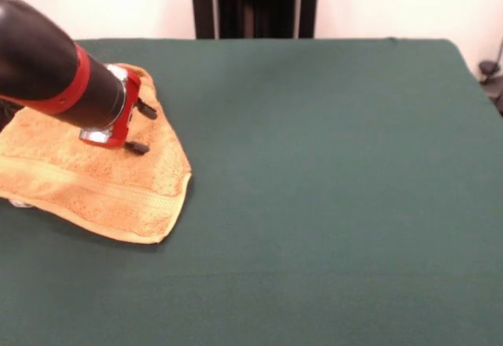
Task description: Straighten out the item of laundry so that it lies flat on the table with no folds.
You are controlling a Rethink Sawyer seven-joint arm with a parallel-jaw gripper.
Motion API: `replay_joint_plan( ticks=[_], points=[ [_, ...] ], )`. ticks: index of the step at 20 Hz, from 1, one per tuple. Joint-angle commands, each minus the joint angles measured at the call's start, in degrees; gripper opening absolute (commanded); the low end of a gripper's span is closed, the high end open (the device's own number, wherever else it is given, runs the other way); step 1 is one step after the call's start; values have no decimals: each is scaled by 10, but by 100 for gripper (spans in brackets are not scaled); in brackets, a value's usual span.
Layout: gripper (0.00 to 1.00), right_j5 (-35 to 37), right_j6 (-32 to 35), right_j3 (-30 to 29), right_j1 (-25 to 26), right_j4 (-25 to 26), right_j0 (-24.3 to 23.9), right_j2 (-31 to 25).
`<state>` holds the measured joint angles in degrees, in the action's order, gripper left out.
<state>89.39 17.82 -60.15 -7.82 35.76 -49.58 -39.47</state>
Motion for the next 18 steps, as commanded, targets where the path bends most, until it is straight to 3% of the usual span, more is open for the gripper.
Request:
replay_joint_plan(
  ticks=[1,4,7,10,11,13,16,18],
  points=[
    [100,-183,-271,113,112,166,-25,20],
    [100,-154,-299,125,120,148,-26,19],
    [100,-133,-208,110,111,112,-23,41],
    [100,-156,-209,79,91,109,-22,50],
    [100,-147,-176,76,88,100,-19,57],
    [100,-151,-70,42,73,67,-20,74],
    [100,-218,201,-72,27,-18,-27,106],
    [100,-262,358,-142,-13,-60,-7,138]
  ],
)
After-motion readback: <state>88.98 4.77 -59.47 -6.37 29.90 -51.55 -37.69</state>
